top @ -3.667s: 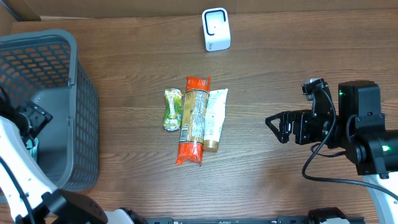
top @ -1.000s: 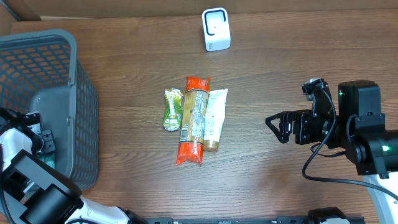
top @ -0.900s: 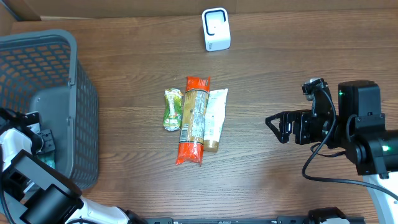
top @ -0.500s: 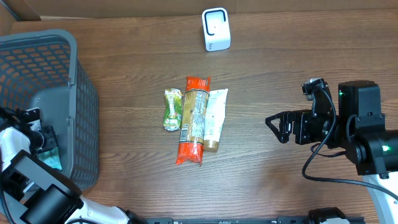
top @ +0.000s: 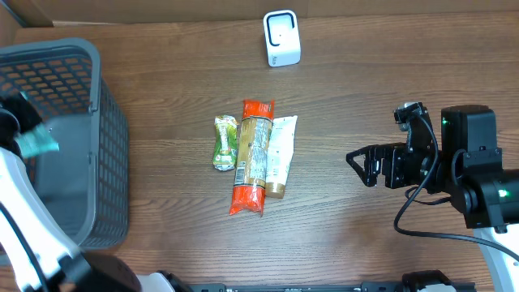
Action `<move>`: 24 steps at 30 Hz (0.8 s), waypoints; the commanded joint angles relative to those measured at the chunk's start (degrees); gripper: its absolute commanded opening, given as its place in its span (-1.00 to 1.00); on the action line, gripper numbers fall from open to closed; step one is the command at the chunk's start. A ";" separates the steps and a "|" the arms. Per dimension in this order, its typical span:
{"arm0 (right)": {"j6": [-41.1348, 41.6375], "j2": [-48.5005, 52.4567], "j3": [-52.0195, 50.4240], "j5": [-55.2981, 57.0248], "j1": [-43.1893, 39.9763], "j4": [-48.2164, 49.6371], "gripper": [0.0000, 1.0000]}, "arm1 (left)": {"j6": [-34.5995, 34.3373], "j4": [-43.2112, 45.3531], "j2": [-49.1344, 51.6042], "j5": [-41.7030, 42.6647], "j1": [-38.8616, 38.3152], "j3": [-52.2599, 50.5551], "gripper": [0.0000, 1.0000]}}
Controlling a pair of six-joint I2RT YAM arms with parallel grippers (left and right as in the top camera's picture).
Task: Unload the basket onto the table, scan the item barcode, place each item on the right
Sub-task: 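Grasp the mint-green packet with the left gripper and lift, then place the mint-green packet left of the yellow pouch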
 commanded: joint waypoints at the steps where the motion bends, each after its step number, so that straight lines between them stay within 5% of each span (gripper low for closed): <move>1: -0.46 -0.42 1.36 0.17 0.22 0.35 1.00 | -7.63 -0.72 -6.62 7.48 -3.89 5.40 -0.92; 10: -0.44 -0.42 1.36 0.17 0.22 0.35 1.00 | -9.29 -10.05 -15.63 10.12 -24.33 6.58 -0.92; 15: -0.44 -0.42 1.36 0.17 0.22 0.35 1.00 | -11.58 -16.46 -12.85 3.04 -37.57 2.16 -0.92; 20: -0.44 -0.42 1.36 0.17 0.22 0.35 1.00 | -21.66 -15.30 -8.28 -8.22 -45.38 -9.16 -0.92; 24: -0.44 -0.42 1.36 0.17 0.22 0.35 1.00 | -24.63 -9.51 -4.63 -9.38 -46.25 -18.10 -0.92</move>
